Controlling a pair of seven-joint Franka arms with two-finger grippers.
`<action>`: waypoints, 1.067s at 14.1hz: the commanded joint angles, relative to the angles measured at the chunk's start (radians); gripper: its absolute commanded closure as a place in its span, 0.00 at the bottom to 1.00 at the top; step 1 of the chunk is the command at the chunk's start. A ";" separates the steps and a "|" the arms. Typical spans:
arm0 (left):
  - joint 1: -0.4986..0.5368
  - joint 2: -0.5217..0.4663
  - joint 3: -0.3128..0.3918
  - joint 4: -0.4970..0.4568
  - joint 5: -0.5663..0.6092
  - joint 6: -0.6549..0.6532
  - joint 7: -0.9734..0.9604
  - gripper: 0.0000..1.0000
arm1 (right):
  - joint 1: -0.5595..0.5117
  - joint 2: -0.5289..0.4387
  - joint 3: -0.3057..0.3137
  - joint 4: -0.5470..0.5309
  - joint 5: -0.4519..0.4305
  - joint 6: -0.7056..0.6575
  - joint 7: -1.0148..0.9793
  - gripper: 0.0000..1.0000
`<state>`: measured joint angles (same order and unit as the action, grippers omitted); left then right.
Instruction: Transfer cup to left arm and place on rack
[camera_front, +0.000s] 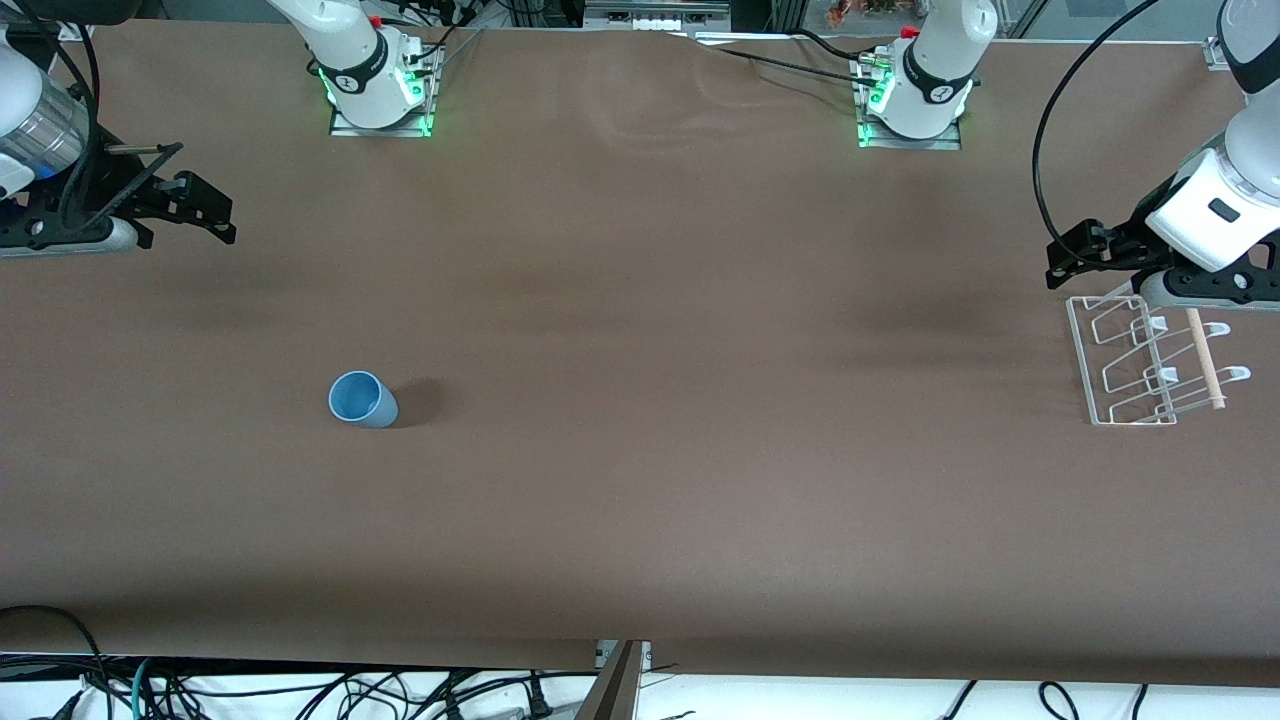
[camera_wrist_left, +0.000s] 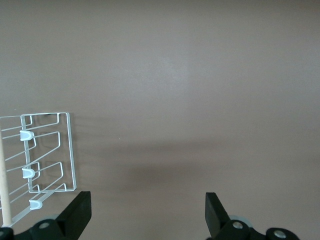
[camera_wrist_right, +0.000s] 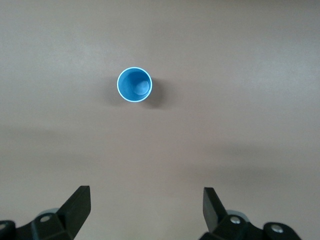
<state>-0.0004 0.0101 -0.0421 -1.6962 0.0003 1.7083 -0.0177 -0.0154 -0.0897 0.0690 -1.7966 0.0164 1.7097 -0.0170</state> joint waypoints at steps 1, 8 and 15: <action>0.008 -0.016 -0.004 -0.005 -0.020 -0.012 0.012 0.00 | -0.018 0.013 0.015 0.029 0.011 -0.027 -0.006 0.01; 0.008 -0.016 -0.002 -0.005 -0.020 -0.012 0.013 0.00 | -0.018 0.028 0.014 0.034 0.005 -0.025 -0.009 0.01; 0.008 -0.016 -0.002 -0.005 -0.020 -0.012 0.013 0.00 | -0.014 0.028 0.017 0.034 0.008 -0.027 -0.023 0.01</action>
<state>-0.0004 0.0101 -0.0420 -1.6962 0.0003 1.7083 -0.0177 -0.0154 -0.0696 0.0712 -1.7894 0.0164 1.7045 -0.0198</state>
